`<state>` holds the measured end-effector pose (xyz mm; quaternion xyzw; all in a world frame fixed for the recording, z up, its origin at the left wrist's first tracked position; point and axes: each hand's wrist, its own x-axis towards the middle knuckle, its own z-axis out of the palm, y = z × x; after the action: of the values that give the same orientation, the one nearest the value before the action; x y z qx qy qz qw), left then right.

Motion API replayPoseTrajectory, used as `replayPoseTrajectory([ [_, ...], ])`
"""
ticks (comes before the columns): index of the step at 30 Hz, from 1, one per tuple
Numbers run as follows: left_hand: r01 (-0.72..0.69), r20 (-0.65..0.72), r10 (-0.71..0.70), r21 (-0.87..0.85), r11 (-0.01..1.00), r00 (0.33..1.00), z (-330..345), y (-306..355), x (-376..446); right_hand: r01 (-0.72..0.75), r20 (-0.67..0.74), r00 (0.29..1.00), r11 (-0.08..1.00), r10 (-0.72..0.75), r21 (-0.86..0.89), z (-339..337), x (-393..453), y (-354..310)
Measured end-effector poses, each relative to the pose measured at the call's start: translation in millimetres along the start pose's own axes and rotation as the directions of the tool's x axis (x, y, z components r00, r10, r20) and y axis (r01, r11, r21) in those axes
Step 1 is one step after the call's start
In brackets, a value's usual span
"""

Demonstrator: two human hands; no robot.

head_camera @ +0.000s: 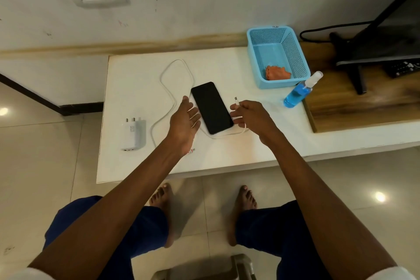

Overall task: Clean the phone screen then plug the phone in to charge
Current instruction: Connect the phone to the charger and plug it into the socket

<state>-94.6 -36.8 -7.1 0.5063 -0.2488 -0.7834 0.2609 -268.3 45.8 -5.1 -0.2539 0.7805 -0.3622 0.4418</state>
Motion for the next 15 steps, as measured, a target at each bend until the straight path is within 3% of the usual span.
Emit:
replayPoseTrajectory([
  [3, 0.066, 0.034, -0.064, -0.071, 0.995, 0.997, 1.0, -0.1, -0.2, -0.050, 0.019, 0.999, 0.985, 0.048, 0.164, 1.9, 3.6, -2.6],
  [15, 0.094, 0.024, -0.091, -0.147, 0.985, 0.996, 5.0, 1.3, 1.6, -0.136, 0.091, 0.990, 0.906, 0.108, 0.400, 4.3, 2.7, -9.4],
])
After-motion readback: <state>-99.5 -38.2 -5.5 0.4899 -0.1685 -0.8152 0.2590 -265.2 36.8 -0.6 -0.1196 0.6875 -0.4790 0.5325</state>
